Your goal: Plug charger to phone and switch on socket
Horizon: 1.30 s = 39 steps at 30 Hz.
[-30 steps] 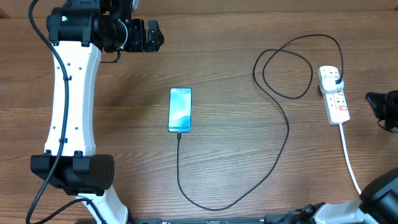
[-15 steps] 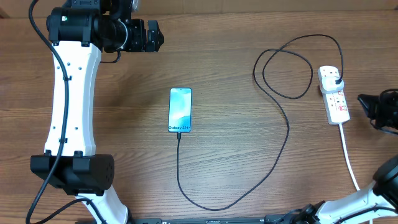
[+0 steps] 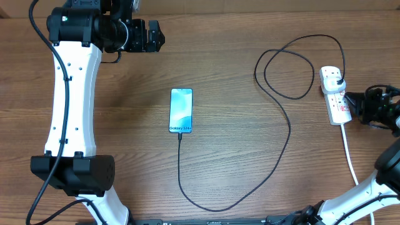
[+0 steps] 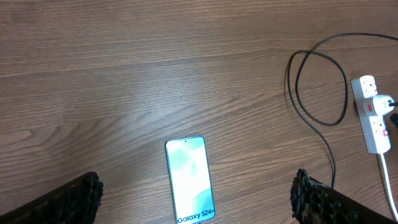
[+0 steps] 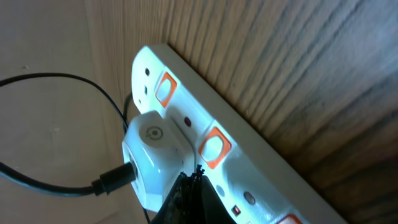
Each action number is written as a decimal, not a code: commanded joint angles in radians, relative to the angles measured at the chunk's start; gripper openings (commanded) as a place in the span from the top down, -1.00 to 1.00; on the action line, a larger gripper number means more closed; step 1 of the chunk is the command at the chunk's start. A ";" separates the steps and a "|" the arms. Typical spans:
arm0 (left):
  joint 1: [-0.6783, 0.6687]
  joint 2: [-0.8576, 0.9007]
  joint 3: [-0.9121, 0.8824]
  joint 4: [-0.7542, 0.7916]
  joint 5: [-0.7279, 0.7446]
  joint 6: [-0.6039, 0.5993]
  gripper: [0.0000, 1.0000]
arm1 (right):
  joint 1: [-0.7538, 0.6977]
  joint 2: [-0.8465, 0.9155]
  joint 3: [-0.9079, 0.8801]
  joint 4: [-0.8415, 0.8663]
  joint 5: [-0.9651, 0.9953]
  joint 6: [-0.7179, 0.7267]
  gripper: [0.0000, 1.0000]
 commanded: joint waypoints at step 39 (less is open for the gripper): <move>-0.006 0.009 0.002 -0.002 0.008 0.003 -1.00 | 0.072 0.063 0.024 0.060 0.069 0.037 0.93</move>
